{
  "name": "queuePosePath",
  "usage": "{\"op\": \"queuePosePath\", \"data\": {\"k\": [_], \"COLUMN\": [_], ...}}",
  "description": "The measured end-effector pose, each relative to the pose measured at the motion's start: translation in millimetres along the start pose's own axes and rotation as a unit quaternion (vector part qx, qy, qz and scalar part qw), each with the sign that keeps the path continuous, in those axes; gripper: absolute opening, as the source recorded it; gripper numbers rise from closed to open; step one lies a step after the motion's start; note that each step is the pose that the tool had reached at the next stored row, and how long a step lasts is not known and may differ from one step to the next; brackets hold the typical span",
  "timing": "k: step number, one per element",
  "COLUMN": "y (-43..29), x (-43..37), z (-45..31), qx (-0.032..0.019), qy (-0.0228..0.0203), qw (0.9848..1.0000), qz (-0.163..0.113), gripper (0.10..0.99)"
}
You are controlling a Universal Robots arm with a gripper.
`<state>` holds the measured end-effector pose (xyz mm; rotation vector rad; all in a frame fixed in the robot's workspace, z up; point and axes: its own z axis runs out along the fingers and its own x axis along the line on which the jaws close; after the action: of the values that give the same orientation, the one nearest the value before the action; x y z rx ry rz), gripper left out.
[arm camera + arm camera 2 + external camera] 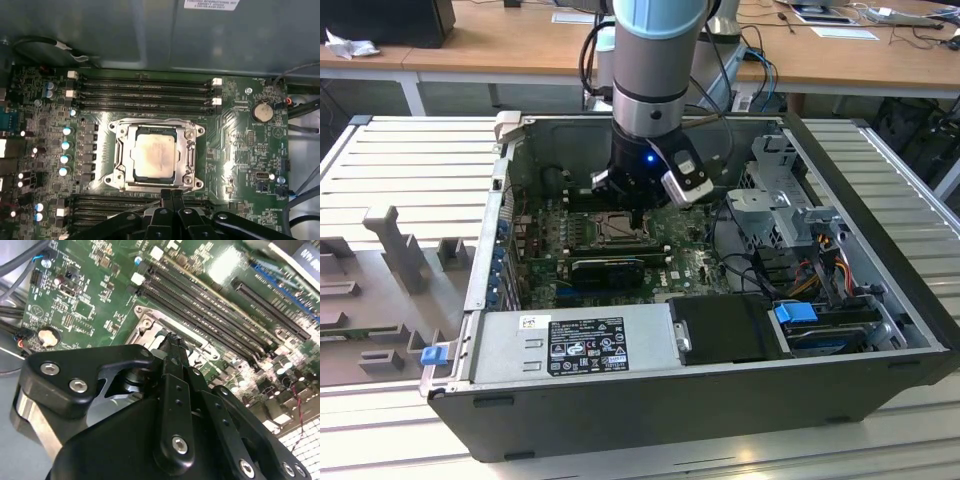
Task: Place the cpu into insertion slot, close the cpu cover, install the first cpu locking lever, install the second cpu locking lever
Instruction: 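Install the second cpu locking lever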
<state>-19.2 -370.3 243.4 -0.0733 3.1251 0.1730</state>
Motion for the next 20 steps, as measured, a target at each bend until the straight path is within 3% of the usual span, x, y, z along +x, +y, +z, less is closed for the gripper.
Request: {"op": "queuePosePath", "data": {"k": [3,8,16,20], "y": [-5.4,-9.9,-12.1,-17.3], "x": [0.4,3.5,13.9,22.5], "z": [1.0,1.5,1.1,0.5], "qx": [-0.0027,-0.0082,-0.0110,-0.0210], "qy": [0.0054,0.0053,0.0051,0.0046], "qw": [1.0000,1.0000,0.9999,0.9998], "qz": [0.001,0.001,0.001,0.001], "gripper": [0.106,0.106,0.106,0.106]}}
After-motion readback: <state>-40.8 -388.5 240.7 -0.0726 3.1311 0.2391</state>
